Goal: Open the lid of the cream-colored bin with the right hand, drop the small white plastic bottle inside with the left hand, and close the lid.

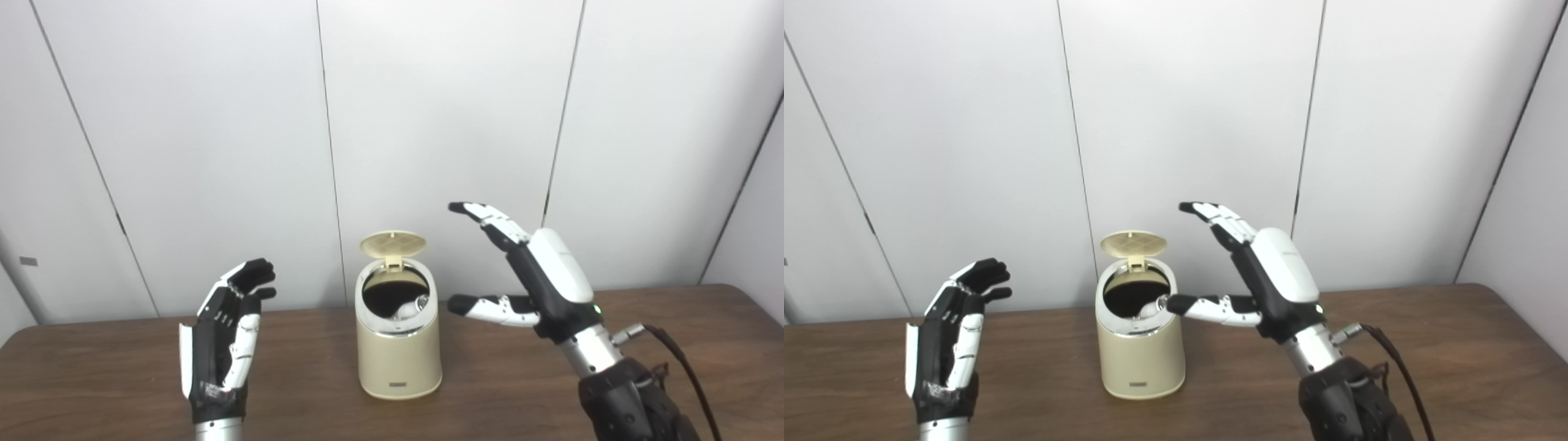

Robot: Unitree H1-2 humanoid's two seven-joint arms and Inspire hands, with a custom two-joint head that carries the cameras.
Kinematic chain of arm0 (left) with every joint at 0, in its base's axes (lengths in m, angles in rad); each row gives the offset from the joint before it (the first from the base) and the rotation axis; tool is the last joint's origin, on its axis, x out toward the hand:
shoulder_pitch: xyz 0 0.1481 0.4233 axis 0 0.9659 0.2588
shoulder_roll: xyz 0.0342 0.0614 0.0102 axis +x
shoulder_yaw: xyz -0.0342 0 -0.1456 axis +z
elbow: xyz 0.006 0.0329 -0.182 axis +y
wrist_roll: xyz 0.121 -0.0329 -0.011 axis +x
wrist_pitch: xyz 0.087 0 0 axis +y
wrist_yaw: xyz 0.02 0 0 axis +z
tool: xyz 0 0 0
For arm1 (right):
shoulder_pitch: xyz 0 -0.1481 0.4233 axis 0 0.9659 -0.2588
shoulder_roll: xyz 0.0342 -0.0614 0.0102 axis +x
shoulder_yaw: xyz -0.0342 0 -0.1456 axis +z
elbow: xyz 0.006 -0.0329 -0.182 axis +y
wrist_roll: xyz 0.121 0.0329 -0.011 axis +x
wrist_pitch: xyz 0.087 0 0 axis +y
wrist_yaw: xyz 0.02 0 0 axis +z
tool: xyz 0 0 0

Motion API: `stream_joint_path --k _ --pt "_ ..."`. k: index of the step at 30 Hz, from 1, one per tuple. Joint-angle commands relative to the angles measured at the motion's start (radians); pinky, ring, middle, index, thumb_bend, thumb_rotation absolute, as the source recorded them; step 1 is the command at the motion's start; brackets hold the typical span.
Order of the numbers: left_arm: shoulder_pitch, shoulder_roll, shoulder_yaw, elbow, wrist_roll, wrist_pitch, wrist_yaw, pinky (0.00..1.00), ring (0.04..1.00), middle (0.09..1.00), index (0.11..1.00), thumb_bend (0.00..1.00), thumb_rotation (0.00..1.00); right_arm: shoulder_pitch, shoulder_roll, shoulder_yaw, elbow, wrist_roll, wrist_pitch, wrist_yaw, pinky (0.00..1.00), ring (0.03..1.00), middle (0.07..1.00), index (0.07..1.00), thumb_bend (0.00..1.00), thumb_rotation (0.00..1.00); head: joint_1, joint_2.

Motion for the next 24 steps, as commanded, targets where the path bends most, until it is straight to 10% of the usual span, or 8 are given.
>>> stream_joint_path --k 1,24 --pt "-0.028 0.0 0.012 -0.001 0.032 -0.019 -0.012 0.66 0.728 0.73 0.724 0.45 0.67 -0.087 -0.024 -0.001 -0.022 -0.013 0.014 0.012 0.8 0.901 0.882 0.854 0.77 0.9 0.0 -0.001" --pt "-0.041 -0.03 0.034 0.023 0.095 -0.019 -0.018 0.64 0.721 0.728 0.712 0.48 0.68 -0.381 -0.098 0.171 0.17 -0.133 0.171 0.306 0.92 0.961 0.898 0.857 0.95 0.92 0.016 -0.015"
